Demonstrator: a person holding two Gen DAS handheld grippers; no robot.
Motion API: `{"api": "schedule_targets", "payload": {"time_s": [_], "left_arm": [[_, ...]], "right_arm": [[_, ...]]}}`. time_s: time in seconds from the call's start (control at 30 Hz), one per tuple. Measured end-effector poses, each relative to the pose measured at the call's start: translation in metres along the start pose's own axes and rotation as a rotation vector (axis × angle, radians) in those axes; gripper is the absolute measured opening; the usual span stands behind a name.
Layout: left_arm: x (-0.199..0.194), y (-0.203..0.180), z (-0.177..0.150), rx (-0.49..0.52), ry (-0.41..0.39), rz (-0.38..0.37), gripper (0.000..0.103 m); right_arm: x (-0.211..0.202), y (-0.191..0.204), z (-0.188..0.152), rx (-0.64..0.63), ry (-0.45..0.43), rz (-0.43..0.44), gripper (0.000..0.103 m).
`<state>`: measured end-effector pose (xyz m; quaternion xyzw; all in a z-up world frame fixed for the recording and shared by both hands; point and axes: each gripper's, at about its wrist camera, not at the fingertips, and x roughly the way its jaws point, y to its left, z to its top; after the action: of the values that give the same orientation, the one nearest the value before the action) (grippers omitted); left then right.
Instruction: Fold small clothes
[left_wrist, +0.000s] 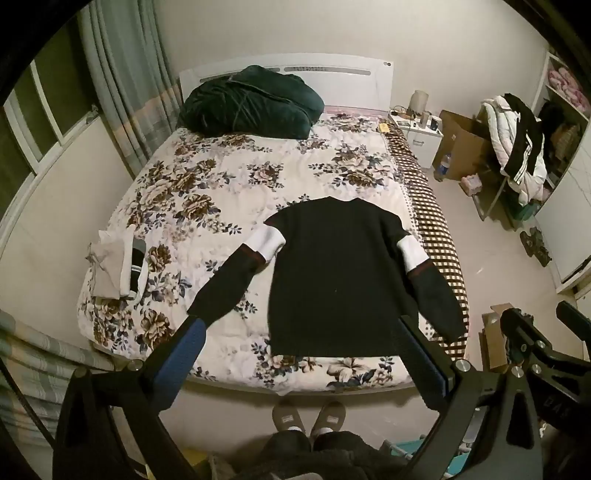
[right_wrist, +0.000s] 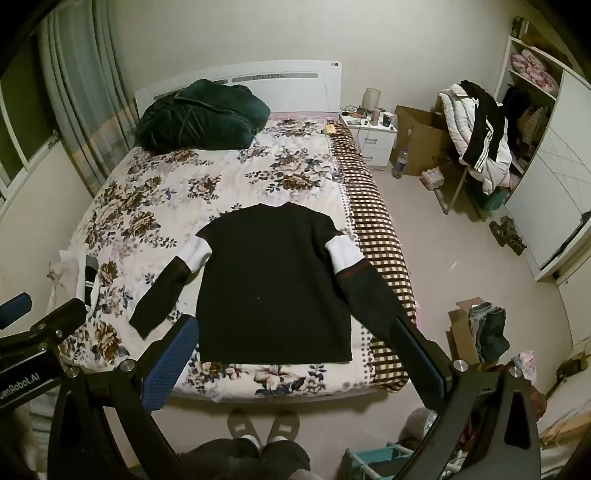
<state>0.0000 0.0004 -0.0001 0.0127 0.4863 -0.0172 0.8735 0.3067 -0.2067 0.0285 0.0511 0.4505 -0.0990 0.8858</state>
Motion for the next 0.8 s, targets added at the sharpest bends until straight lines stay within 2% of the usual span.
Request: {"api": "schedule_targets", "payload": {"time_s": [0.8], "left_arm": [[-0.001,0.001,0.0,-0.001,-0.009,0.003,0.103]], "right_arm": [[-0.013,0.002,0.01,0.002,-0.026,0.0,0.103]]}}
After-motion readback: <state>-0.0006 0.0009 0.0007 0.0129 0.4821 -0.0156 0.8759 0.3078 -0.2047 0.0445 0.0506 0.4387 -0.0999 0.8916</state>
